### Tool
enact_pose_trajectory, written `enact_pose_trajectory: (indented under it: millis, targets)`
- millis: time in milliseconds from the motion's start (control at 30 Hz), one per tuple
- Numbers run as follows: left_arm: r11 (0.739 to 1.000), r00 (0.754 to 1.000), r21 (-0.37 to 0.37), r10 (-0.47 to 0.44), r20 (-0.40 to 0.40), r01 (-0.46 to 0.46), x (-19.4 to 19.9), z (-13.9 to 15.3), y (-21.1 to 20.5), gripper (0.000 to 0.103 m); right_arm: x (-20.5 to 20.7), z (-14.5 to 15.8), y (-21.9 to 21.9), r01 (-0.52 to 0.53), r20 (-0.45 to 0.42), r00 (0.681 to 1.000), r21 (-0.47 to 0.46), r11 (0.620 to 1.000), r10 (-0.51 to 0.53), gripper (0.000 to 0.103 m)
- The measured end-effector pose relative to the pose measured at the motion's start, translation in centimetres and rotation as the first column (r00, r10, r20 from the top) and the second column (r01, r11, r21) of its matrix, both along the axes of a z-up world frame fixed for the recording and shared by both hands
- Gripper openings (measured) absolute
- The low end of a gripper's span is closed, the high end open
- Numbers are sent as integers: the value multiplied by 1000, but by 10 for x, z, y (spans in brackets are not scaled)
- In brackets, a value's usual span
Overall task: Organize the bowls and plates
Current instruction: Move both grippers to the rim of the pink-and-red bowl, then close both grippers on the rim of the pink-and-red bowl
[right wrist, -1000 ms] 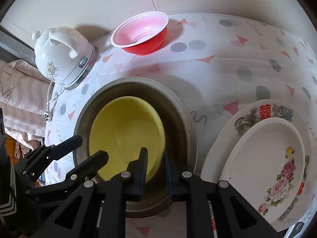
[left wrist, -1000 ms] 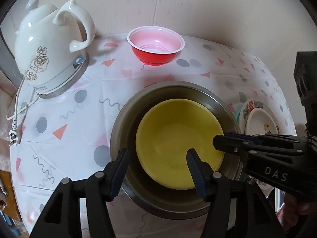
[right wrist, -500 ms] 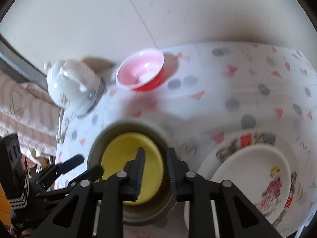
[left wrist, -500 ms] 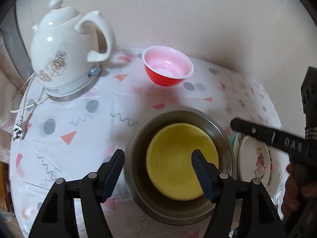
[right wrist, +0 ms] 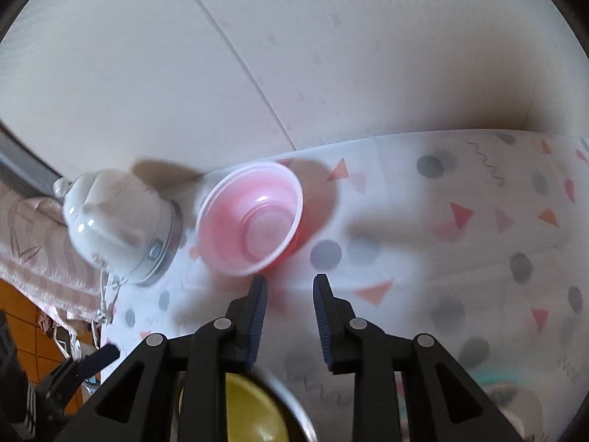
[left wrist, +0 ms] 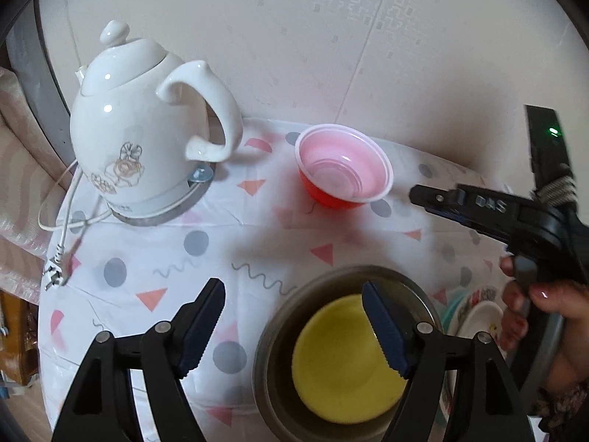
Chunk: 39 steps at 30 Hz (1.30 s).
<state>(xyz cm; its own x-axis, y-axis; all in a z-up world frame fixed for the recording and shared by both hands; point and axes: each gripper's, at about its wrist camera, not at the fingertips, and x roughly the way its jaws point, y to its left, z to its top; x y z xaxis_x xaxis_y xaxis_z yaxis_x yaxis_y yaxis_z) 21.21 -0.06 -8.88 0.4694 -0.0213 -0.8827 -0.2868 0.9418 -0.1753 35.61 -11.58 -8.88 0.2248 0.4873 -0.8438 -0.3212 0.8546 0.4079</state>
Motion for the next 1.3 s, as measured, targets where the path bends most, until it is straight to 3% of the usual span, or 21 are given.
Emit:
enact_pose_trajectory:
  millis: [233,400,533,600,767,1300]
  targets:
    - [999,999,14,35,-13,-35,10,1,4,78,33,-25,12,45,-89,995,51,998,-41,26]
    - [999,998,6,51,-38,-51,19,-5,4,78,41,-37,27,8,-104,995,7,1000,-7,26]
    - [999,997,5,53,-53,-53,25,-9,2,78,45,-50,31,-10,-131,991,37,999,15,22]
    - [999,997,17,50,-58,-49,29,-9,1,78,47,-54,29,-23,-130,991,30,999,27,14]
    - [999,997,8,53,-62,-53,45,-12,-1,78,44,-60,15,-29,-145,989,17,999,31,10]
    - [1000,990,-19,9,-137,-12,119,-46,-23,73,40,-67,-18,22,-172,985,37,999,-15,10]
